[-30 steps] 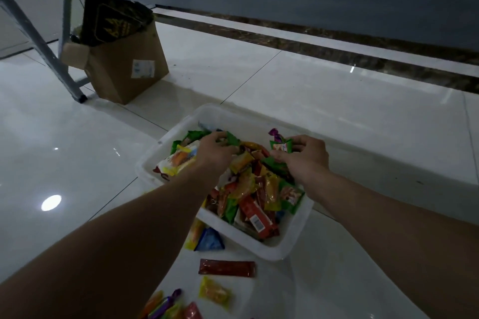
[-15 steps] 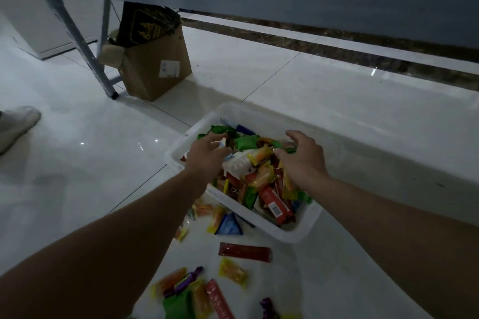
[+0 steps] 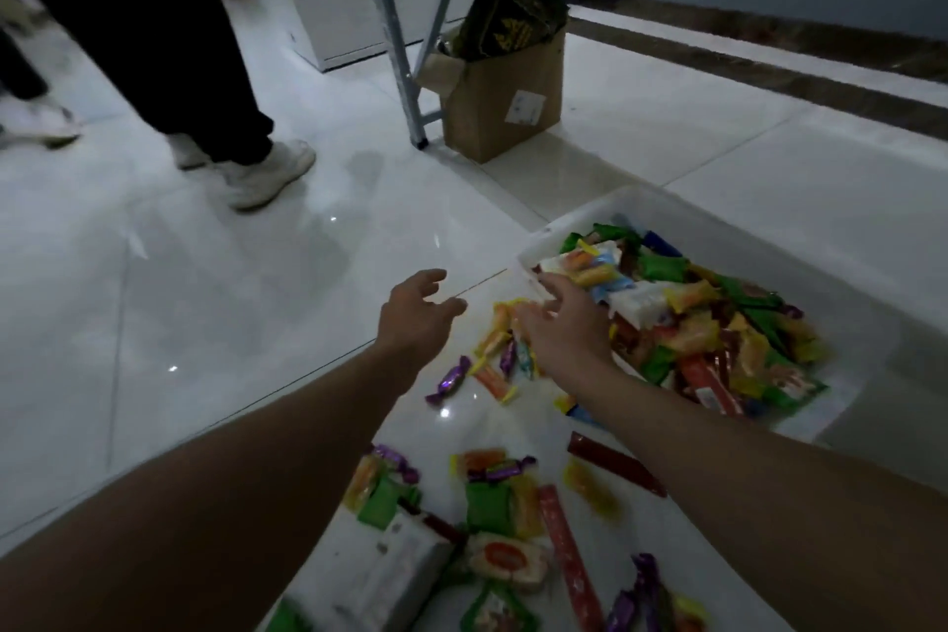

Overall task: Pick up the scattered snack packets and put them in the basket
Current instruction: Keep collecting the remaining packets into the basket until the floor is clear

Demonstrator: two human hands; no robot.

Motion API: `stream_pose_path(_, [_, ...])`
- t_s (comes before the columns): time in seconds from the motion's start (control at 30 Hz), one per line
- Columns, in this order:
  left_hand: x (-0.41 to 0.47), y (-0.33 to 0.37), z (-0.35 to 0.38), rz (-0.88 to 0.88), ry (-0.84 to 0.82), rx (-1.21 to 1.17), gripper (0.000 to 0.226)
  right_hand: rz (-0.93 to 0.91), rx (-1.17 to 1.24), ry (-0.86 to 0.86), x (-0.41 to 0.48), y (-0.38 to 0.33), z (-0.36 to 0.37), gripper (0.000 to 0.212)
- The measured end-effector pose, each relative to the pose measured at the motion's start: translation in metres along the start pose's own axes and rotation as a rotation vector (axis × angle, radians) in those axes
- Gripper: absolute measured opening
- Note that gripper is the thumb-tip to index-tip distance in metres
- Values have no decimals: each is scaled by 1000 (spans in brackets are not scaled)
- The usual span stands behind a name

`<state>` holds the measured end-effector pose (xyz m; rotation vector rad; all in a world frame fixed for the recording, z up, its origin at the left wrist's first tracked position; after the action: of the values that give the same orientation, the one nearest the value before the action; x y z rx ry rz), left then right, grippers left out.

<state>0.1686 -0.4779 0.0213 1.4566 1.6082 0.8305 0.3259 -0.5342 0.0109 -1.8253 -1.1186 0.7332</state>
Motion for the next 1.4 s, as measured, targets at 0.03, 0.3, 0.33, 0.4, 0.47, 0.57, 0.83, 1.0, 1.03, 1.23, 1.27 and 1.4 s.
stream_pose_path(0.03, [0,-4,-11,-10,4,35,49,8,6,-20,-3,-4,8,52])
stream_pose_path(0.3, [32,-20,-40,27,-49,180,50,72,-99,-95,-5,1,30,54])
stream_pose_path(0.33, [35,-25,-37,35,-73,197,50,60,-131,-107,-3,3,30,51])
stream_pose_path(0.4, [41,-36,-28,48,-124,236,51,56,-172,-123,-1,4,31,45])
stream_pose_path(0.47, [46,-51,-18,50,-172,250,53,73,-170,-113,0,9,36,51])
stream_pose_path(0.57, [49,-82,0,60,-230,305,54,104,-154,-125,-5,18,45,62])
stream_pose_path(0.83, [57,-138,42,151,-360,615,58,202,-288,-132,-10,47,52,55])
stream_pose_path(1.0, [64,-153,47,217,-315,530,45,165,-402,-187,2,55,71,60])
stream_pose_path(1.03, [66,-155,46,220,-309,508,44,148,-421,-197,7,56,78,62])
stream_pose_path(1.23, [65,-168,21,203,-253,349,41,113,-589,-260,36,74,124,56])
stream_pose_path(1.27, [64,-172,17,176,-232,313,40,108,-642,-258,39,78,129,54])
stream_pose_path(1.4, [61,-182,3,89,-188,220,35,77,-730,-225,44,86,136,32])
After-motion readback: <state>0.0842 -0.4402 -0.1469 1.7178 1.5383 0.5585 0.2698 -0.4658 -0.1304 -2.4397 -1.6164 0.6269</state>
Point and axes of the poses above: each hand's wrist, its own x-axis towards the middle knuckle, its own z-axis out of the palm, y = z × x, the point moved 1 cm from there along x, towards the middle knuckle, and after that the axes turned 2 degrees about y, right-handed, at the moved point
